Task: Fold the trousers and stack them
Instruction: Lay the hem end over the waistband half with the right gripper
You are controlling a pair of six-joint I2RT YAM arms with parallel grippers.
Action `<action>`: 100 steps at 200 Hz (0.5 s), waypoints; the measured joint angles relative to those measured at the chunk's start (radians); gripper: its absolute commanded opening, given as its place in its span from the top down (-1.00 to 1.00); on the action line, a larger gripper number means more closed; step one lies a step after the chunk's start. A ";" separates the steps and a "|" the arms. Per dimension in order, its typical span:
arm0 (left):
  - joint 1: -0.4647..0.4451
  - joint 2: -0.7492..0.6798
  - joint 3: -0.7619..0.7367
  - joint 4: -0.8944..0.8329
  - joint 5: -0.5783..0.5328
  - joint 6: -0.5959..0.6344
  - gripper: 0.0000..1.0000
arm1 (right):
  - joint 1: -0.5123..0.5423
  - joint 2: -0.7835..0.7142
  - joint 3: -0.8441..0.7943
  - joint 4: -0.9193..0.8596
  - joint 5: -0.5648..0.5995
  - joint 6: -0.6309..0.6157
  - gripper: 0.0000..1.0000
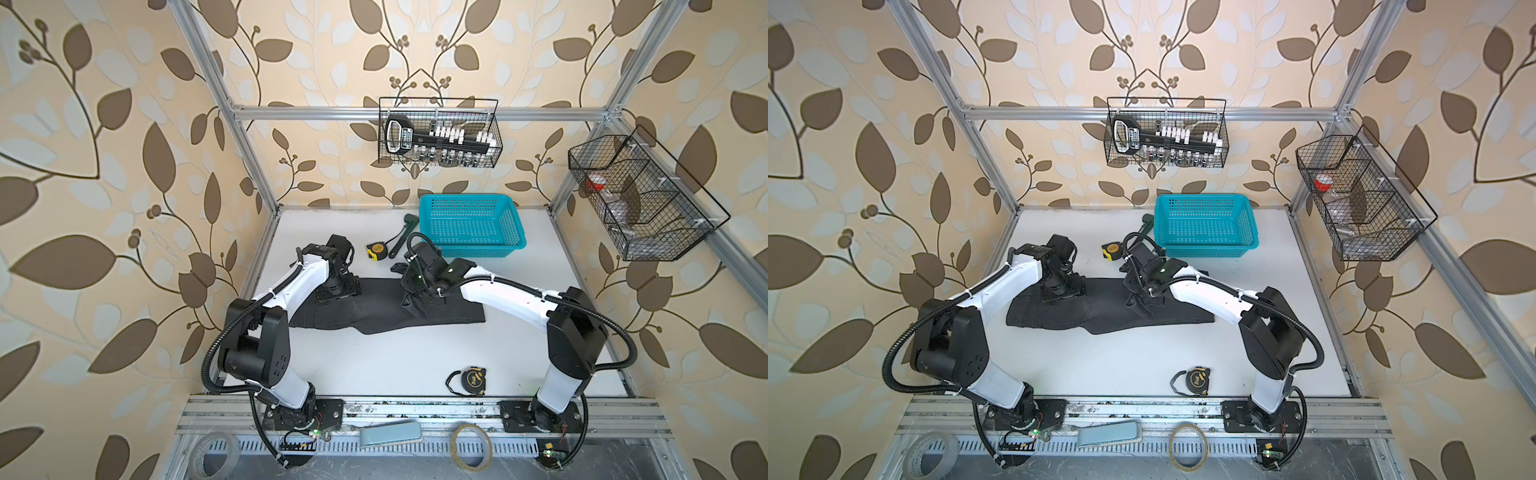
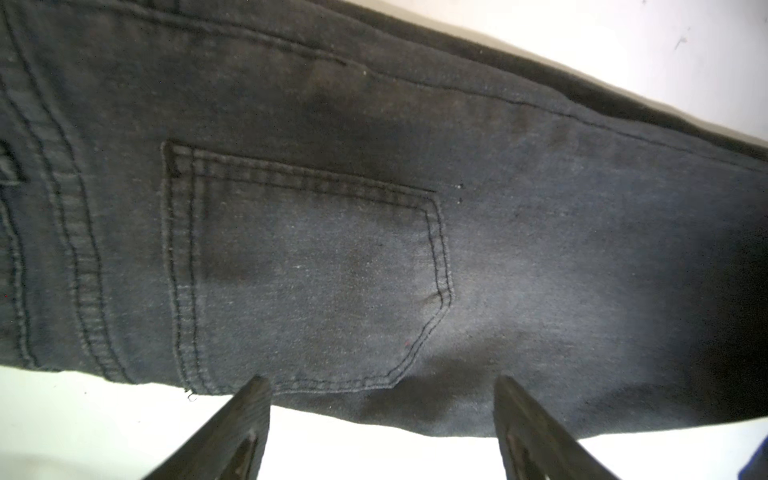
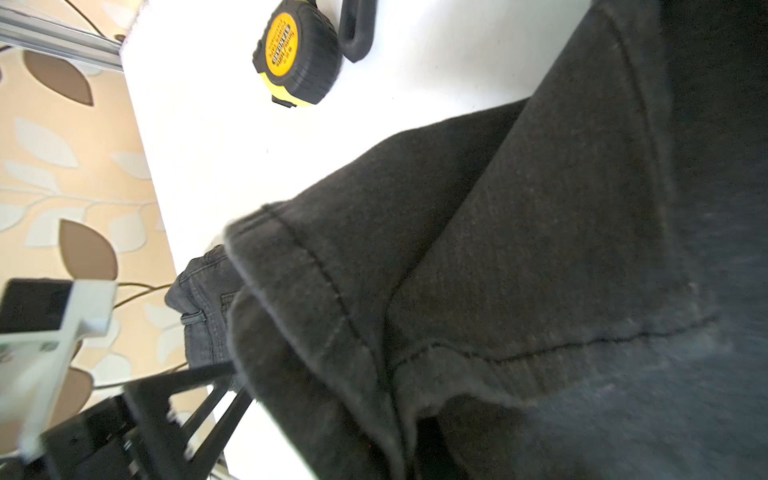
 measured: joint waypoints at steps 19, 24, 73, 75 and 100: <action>0.000 -0.002 -0.006 0.006 0.000 0.000 -0.70 | 0.018 0.034 0.008 0.014 0.019 0.005 0.68; 0.000 -0.003 -0.011 0.006 0.000 0.000 -0.70 | 0.023 0.045 0.015 0.012 0.024 0.005 0.65; 0.000 -0.008 -0.039 0.006 -0.002 -0.004 -0.70 | 0.059 0.138 0.062 0.018 0.051 0.006 0.53; 0.000 -0.008 -0.040 0.006 -0.002 -0.005 -0.70 | 0.060 0.142 0.063 0.018 0.050 0.006 0.53; 0.000 -0.014 -0.043 0.006 -0.003 -0.005 -0.70 | 0.068 0.193 0.072 0.040 0.042 0.019 0.43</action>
